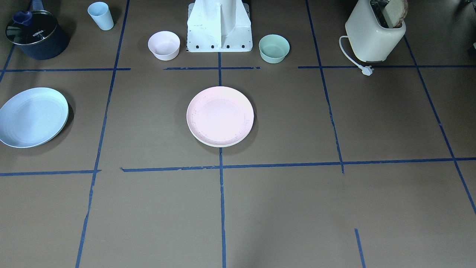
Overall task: Stack three plates with pink and blue
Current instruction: 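Lower the right gripper to the rim of the light blue plate and grasp it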
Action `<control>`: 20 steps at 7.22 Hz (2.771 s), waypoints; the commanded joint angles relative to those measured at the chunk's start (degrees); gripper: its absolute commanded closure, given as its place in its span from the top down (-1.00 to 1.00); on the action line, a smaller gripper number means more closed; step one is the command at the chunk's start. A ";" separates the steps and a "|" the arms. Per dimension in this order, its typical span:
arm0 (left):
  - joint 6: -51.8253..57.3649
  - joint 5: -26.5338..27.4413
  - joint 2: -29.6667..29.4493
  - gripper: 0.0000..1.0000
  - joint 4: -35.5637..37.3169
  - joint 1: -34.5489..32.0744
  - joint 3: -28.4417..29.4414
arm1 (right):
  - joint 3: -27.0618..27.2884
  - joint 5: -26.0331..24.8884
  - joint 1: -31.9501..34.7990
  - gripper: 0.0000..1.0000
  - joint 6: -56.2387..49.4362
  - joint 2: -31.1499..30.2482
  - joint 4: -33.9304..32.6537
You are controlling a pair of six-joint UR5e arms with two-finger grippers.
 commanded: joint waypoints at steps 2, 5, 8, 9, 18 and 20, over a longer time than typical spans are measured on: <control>-0.06 -0.07 -0.17 1.00 -0.16 -0.01 0.02 | -9.54 -10.15 -10.80 1.00 21.90 -0.03 26.79; -0.06 -0.15 -0.25 1.00 -0.16 -0.01 0.02 | -21.28 -10.25 -12.23 1.00 30.22 0.06 44.58; -0.15 -0.15 -0.25 1.00 -0.16 -0.01 -0.24 | -22.97 -10.25 -13.98 1.00 30.57 2.33 44.50; -0.15 -0.15 -0.17 1.00 -0.16 -0.01 -0.33 | -23.06 -10.25 -14.42 1.00 30.57 2.34 44.50; 0.02 -0.15 -0.08 1.00 -0.16 -0.01 -0.07 | -22.71 -9.99 -16.45 -0.94 30.84 2.43 44.76; 0.20 -0.15 0.01 1.00 -0.16 -0.10 -0.07 | -22.10 -9.12 -16.36 -1.00 31.01 2.52 45.03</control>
